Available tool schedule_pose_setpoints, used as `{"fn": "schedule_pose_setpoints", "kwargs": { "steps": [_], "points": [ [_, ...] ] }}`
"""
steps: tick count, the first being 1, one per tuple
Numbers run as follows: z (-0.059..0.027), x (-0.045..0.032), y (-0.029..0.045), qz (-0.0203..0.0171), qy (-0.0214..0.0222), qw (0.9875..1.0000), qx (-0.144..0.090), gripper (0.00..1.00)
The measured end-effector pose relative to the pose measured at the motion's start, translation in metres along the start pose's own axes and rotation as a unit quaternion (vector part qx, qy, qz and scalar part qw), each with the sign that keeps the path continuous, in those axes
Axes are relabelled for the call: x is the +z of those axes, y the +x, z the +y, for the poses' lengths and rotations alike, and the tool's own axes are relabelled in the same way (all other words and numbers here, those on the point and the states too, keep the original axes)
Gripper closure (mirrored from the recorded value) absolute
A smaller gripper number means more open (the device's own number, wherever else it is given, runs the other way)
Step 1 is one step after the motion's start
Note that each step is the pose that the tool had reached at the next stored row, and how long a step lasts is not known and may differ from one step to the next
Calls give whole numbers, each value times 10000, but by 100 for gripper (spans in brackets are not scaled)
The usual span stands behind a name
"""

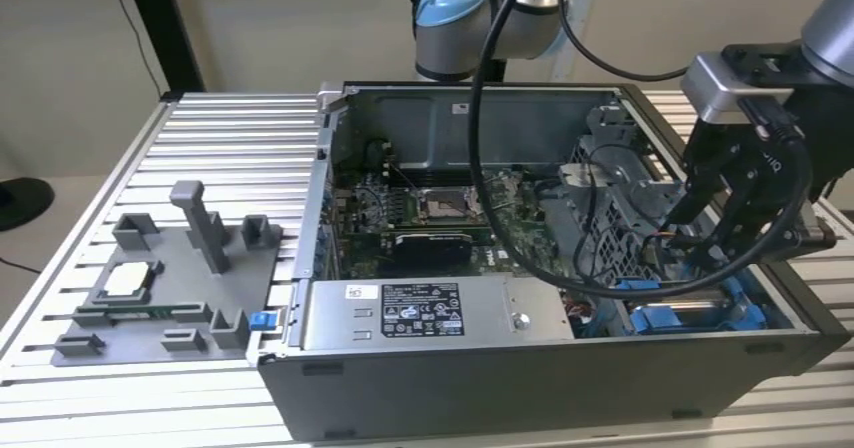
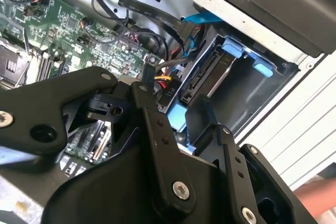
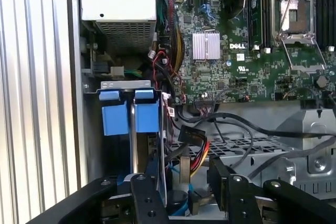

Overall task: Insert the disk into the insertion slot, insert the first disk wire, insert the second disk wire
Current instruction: 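Insert the first disk wire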

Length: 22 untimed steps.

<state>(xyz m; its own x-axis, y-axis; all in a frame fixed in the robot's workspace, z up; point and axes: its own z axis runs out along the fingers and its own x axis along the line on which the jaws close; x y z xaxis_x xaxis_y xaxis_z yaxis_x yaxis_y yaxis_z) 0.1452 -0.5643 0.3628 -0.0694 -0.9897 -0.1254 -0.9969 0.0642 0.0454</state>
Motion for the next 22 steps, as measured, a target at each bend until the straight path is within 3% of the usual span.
{"fn": "schedule_pose_setpoints", "kwargs": {
  "steps": [22],
  "points": [
    [6,14,-68,-2,3,10000,26,0]
  ]
}}
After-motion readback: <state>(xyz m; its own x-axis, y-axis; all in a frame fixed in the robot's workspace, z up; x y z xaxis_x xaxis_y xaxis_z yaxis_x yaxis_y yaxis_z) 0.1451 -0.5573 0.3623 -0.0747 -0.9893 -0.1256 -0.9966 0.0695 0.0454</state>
